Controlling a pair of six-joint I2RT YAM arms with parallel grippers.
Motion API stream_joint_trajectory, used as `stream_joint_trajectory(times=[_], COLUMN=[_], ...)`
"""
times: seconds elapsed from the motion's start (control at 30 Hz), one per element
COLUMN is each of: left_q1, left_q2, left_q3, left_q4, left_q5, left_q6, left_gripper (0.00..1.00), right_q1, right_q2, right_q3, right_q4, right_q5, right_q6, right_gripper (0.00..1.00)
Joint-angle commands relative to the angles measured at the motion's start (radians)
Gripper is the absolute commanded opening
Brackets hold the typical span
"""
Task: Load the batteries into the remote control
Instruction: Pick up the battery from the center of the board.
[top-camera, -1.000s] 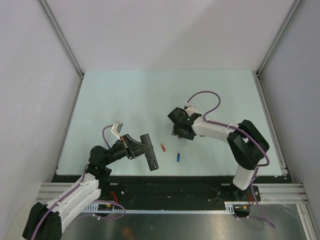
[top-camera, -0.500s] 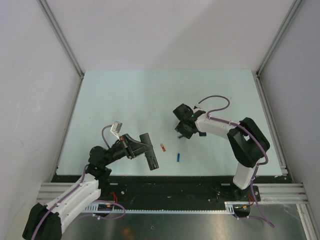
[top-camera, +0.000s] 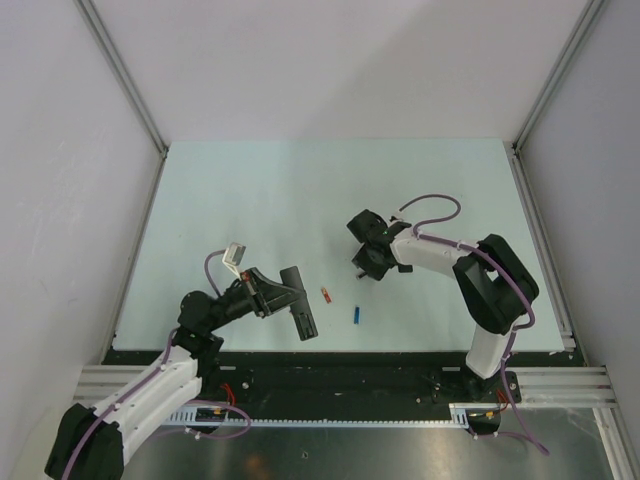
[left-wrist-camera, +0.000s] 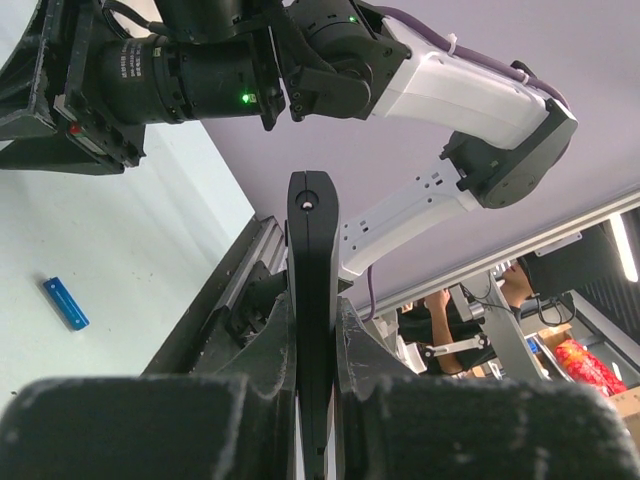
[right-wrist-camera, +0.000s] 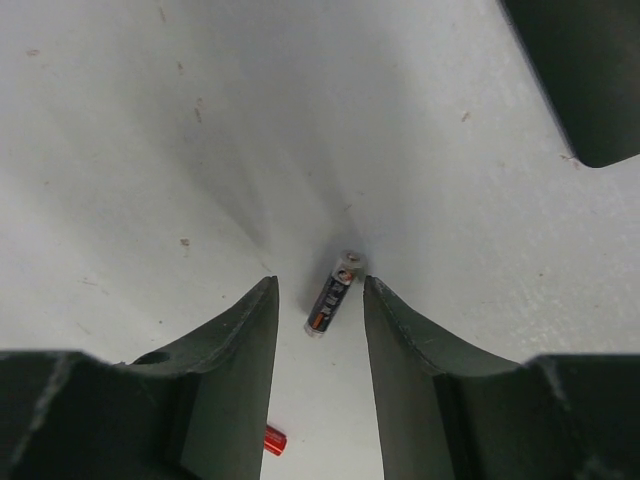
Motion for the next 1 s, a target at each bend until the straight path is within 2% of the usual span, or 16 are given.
stream_joint_trajectory(times=[0.0,0.33,0.6,0.77,0.87,0.9,0.97], left_q1=[0.01,0.008,0.01,0.008,0.01,0.01,0.01], left_q2=[-0.003,-0.001,-0.003,-0.007,-0.007,-0.007,-0.009], left_q3=[-0.046,-0.046,-0.075,-0.08,-0.079,-0.08,-0.08], left_q4=[0.033,0.035,0.035,0.035,0.033,0.033,0.035], left_q5=[0.0,-0.003,0.0,0.0,0.002,0.002,0.003], left_q6=[-0.001,-0.004,-0.005,-0.008,-0.007,-0.007,-0.007], left_gripper=[0.0,0.0,0.0,0.0,0.0,0.0,0.0], right_q1=[-0.012,-0.024,-0.033,-0.038,-0.038,-0.039,-0.042], right_q2=[0.0,0.014,0.039,0.057,0.059,0.057,0.051], right_q3=[-0.014,-0.037,-0.039,-0.045,-0.046,-0.046,-0.046], right_q4=[-0.023,-0.018,-0.018,-0.006,-0.003,0.002,0.007], right_q5=[0.023,0.024,0.014,-0.005,-0.008,-0.003,-0.002], right_q6=[0.016,-0.02,-0.027,-0.036,-0.058,-0.075,-0.13], right_gripper=[0.43,0.33,0.29,0.17,0.07,0.0,0.0])
